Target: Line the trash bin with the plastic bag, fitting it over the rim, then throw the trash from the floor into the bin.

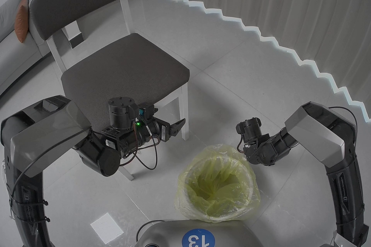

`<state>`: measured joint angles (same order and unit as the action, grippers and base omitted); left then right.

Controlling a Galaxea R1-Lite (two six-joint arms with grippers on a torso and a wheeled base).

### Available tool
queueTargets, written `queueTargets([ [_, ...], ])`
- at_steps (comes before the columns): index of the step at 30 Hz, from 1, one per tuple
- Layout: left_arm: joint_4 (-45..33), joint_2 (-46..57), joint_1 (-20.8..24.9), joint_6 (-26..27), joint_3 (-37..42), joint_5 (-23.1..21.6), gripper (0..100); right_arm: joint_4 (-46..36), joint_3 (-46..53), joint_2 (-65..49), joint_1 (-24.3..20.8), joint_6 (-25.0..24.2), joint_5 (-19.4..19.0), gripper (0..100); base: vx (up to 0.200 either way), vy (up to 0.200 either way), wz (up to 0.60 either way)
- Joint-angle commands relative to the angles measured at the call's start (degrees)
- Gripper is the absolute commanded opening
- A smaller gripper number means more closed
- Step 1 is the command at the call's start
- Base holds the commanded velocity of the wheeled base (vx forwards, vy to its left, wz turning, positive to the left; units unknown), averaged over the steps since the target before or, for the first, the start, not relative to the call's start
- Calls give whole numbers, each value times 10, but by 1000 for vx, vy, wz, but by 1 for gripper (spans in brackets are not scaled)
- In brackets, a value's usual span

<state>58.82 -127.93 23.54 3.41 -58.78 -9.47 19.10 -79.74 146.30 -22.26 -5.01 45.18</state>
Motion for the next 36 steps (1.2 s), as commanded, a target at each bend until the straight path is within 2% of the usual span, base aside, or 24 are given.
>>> queueTargets([
  [1, 2, 31, -1, 1, 7, 0, 100, 0, -13, -3, 4, -13, 1, 100, 0, 0, 0],
  [9, -12, 80, 23, 2, 21, 9, 100, -50, -48, -6, -18, -73, 2, 100, 0, 0, 0],
  [15, -63, 118, 44, 2, 10, 37, 100, -53, -56, -24, -22, -76, 1, 100, 0, 0, 0],
  [18, -63, 127, 44, 3, 11, 40, 100, -50, -58, -20, -22, -80, -1, 100, 0, 0, 0],
  [24, -56, 147, 38, 2, 19, 37, 100, -64, -85, 28, -10, -141, -3, 100, 0, 0, 0],
  [36, -23, 150, 27, 1, 39, 25, 100, -106, -108, 10, 23, -171, -25, 100, 0, 0, 0],
])
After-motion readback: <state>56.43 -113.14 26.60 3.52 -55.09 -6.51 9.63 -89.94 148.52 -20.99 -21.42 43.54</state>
